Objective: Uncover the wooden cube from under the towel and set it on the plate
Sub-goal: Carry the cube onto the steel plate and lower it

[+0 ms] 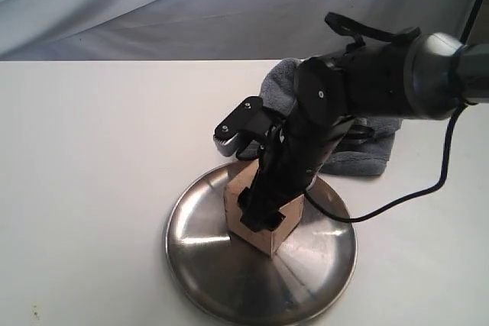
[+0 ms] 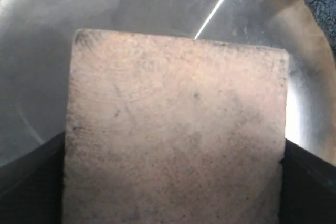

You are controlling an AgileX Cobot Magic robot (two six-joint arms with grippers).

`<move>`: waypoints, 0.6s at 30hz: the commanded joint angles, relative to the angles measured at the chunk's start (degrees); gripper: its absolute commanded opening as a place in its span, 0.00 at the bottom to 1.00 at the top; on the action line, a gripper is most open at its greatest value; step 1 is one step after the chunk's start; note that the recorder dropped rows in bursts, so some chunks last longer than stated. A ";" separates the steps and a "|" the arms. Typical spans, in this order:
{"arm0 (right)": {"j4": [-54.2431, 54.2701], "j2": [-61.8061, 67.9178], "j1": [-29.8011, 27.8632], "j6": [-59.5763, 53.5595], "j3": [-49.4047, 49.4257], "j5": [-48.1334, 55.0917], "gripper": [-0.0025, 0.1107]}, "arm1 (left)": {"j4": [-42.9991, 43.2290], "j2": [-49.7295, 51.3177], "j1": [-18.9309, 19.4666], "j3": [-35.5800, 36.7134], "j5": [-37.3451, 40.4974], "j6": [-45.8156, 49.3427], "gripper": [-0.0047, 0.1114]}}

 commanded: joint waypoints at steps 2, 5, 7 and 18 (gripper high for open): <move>0.32 -1.08 1.32 0.26 2.88 -4.74 0.47 | 0.04 -0.09 0.11 0.25 -0.03 -0.16 0.05; 0.70 -1.08 2.03 0.26 3.15 -5.31 0.47 | 0.04 -0.09 0.11 0.25 -0.03 -0.04 0.05; 0.70 -1.08 2.41 0.55 3.15 -5.31 0.47 | 0.04 -0.09 0.11 0.25 -0.03 -0.04 0.05; 0.70 -1.22 2.46 0.85 3.15 -5.19 0.73 | 0.04 -0.09 0.11 0.25 -0.03 -0.17 0.05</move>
